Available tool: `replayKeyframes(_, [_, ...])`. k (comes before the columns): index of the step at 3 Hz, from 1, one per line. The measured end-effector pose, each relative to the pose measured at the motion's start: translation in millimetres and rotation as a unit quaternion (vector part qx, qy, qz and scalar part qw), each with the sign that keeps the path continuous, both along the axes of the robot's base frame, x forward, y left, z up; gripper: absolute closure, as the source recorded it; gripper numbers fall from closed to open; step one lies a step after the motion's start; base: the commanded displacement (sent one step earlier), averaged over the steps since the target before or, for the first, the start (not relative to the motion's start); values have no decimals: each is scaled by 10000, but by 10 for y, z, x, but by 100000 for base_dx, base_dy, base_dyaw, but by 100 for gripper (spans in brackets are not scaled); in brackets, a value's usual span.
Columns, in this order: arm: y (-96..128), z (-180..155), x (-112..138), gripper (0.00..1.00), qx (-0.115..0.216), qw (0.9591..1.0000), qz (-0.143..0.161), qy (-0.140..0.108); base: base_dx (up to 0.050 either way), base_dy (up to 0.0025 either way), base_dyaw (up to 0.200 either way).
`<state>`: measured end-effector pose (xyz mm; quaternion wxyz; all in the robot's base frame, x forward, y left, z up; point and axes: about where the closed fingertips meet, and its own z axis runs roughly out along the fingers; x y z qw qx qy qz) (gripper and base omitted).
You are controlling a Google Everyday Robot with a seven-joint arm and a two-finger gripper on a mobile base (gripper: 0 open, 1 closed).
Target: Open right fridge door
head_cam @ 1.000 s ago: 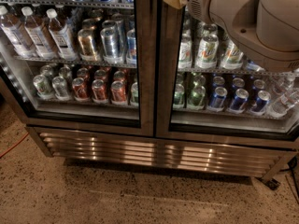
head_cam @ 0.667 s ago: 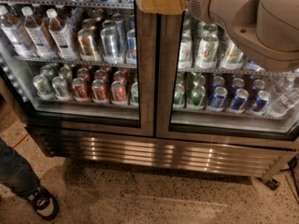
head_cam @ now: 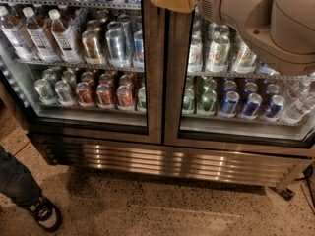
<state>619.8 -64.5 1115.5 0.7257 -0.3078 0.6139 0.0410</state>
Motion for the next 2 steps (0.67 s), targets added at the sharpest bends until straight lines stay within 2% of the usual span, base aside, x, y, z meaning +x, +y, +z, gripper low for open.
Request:
replayKeyframes(1, [-105, 29, -25, 42, 228, 9994, 235, 55, 0, 0, 0])
replayKeyframes(2, [-485, -4, -59, 65, 803, 9943, 628, 299, 0, 0, 0])
